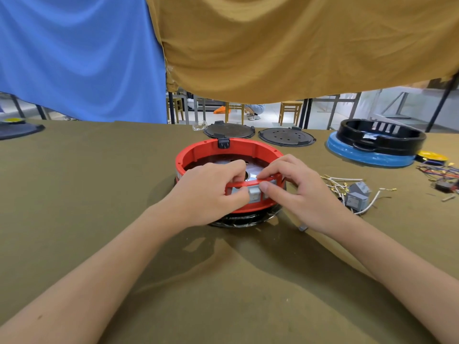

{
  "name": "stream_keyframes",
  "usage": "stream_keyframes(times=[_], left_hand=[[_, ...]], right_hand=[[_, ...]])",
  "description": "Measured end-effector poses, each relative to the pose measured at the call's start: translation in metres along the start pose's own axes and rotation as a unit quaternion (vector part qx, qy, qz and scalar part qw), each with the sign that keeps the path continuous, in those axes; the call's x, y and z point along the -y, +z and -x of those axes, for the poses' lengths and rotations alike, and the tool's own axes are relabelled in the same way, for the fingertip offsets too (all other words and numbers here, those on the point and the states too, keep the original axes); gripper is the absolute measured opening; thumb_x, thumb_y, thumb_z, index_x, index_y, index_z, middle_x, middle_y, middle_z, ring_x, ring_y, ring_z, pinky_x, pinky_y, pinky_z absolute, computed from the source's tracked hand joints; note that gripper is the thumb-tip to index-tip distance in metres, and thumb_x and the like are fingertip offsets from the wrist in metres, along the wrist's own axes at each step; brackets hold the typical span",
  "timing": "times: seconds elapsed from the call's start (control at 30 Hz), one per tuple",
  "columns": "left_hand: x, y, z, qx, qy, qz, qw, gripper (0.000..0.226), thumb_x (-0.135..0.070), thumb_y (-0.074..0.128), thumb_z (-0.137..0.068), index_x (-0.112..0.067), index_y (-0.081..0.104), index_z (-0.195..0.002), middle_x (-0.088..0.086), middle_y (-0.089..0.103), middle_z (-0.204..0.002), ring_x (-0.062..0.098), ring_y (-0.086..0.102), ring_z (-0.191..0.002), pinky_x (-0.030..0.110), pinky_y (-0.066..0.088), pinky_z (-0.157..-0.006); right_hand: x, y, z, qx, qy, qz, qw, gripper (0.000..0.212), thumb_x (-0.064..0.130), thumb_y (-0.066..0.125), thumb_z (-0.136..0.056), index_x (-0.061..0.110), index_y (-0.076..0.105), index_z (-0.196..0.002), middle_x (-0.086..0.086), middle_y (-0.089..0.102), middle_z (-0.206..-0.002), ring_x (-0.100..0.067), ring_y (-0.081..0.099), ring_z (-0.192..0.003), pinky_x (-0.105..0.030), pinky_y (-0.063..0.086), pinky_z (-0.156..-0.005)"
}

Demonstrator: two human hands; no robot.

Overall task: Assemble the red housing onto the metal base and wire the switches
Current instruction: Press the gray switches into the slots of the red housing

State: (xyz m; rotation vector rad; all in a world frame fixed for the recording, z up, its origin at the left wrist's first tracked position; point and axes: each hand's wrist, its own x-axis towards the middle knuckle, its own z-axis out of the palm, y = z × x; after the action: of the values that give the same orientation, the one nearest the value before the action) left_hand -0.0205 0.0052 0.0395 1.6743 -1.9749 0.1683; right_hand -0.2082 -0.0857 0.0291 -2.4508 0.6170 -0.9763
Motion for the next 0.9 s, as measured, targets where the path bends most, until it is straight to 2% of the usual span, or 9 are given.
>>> stream_keyframes(times=[0.2,0.43,0.6,0.77,0.83,0.9], left_hand=[[-0.002,0.001,-0.002,0.001,-0.009,0.003,1.0,0.021,-0.031,0.055,-0.09,-0.021,0.041,-0.077,-0.001,0.051,-0.059,0.019,0.048,-0.059,0.034,0.036,-0.055],[0.001,-0.005,0.001,0.019,-0.007,0.021,1.0,0.017,-0.035,0.057,-0.089,-0.026,0.045,-0.08,0.0,0.057,-0.062,0.017,0.051,-0.06,0.038,0.041,-0.057],[0.001,-0.002,0.0,0.014,-0.006,0.005,1.0,0.019,-0.036,0.054,-0.09,-0.025,0.043,-0.08,0.0,0.056,-0.063,0.017,0.051,-0.06,0.036,0.04,-0.055],[0.005,-0.011,0.002,0.042,0.014,0.006,0.999,0.012,-0.043,0.053,-0.085,-0.031,0.05,-0.088,-0.006,0.06,-0.069,0.012,0.054,-0.064,0.031,0.043,-0.058],[0.008,-0.015,0.002,0.051,0.019,-0.013,0.998,0.011,-0.041,0.053,-0.082,-0.032,0.051,-0.089,-0.008,0.061,-0.068,0.011,0.055,-0.065,0.028,0.042,-0.057],[0.011,-0.016,0.001,0.06,0.014,-0.01,0.998,0.005,-0.031,0.057,-0.087,-0.031,0.052,-0.088,-0.006,0.06,-0.066,0.012,0.053,-0.062,0.03,0.042,-0.056]], right_hand=[[0.002,0.003,-0.001,-0.011,-0.009,0.063,0.998,0.01,0.027,0.06,-0.094,0.027,0.065,-0.102,0.013,0.055,-0.104,-0.005,0.048,-0.104,-0.015,0.038,-0.086],[0.0,0.001,0.004,-0.006,-0.011,0.057,0.998,0.017,0.024,0.061,-0.095,0.025,0.066,-0.111,0.012,0.055,-0.109,0.0,0.046,-0.106,-0.008,0.034,-0.088],[0.001,0.004,0.003,-0.02,-0.012,0.072,0.997,0.016,0.022,0.062,-0.095,0.023,0.066,-0.11,0.014,0.054,-0.108,0.0,0.046,-0.101,-0.016,0.038,-0.087],[-0.002,0.001,0.005,-0.032,-0.008,0.034,0.999,0.023,0.024,0.06,-0.096,0.023,0.066,-0.119,0.014,0.056,-0.114,0.003,0.048,-0.111,-0.015,0.042,-0.091],[-0.005,-0.005,0.003,-0.068,0.021,0.025,0.997,0.025,0.021,0.057,-0.097,0.02,0.066,-0.121,0.012,0.057,-0.116,0.002,0.05,-0.111,-0.015,0.043,-0.091],[-0.011,-0.013,0.0,-0.114,0.07,0.078,0.988,0.023,0.014,0.054,-0.097,0.018,0.067,-0.116,0.007,0.059,-0.113,-0.005,0.053,-0.108,-0.02,0.044,-0.092]])
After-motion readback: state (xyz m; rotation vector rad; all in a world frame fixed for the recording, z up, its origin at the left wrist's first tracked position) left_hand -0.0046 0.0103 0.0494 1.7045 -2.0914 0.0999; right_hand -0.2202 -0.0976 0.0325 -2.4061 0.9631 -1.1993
